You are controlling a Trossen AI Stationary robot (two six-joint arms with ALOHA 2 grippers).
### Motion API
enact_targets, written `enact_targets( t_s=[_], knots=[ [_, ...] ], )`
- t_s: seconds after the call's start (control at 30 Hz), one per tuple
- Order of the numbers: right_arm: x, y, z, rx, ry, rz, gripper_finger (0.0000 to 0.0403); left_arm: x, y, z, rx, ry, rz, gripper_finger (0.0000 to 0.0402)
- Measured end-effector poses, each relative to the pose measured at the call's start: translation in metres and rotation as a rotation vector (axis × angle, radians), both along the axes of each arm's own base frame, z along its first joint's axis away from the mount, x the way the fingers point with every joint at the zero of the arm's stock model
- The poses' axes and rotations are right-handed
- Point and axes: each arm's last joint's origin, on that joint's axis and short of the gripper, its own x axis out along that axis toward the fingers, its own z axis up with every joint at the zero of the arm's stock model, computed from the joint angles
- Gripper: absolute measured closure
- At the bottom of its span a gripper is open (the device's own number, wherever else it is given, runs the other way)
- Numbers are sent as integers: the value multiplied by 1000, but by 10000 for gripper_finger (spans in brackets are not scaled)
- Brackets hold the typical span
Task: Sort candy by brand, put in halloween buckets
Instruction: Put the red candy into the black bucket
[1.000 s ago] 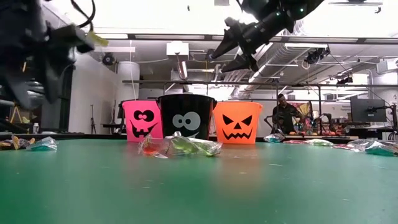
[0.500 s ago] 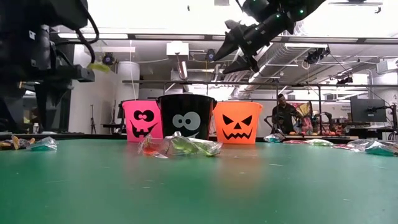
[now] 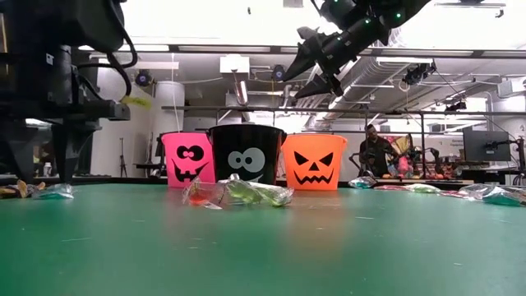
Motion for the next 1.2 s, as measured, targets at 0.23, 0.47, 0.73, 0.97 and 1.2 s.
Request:
enact_targets(
  t_s=[0.23, 0.47, 0.73, 0.97, 1.2],
  knots=[
    [0, 0, 0, 1, 1, 0, 124, 10, 2, 1, 49, -125, 4, 216],
    [0, 0, 0, 1, 1, 0, 124, 6, 6, 11, 46, -146, -28, 216],
    [0, 0, 0, 2, 3, 0, 124, 0, 9, 9, 66, -80, 4, 216],
    [0, 0, 0, 0, 4, -3, 124, 7, 7, 0, 56, -58, 7, 216],
    [0, 0, -1, -1, 7, -6, 124, 14, 4, -11, 42, -49, -14, 220]
  ],
)
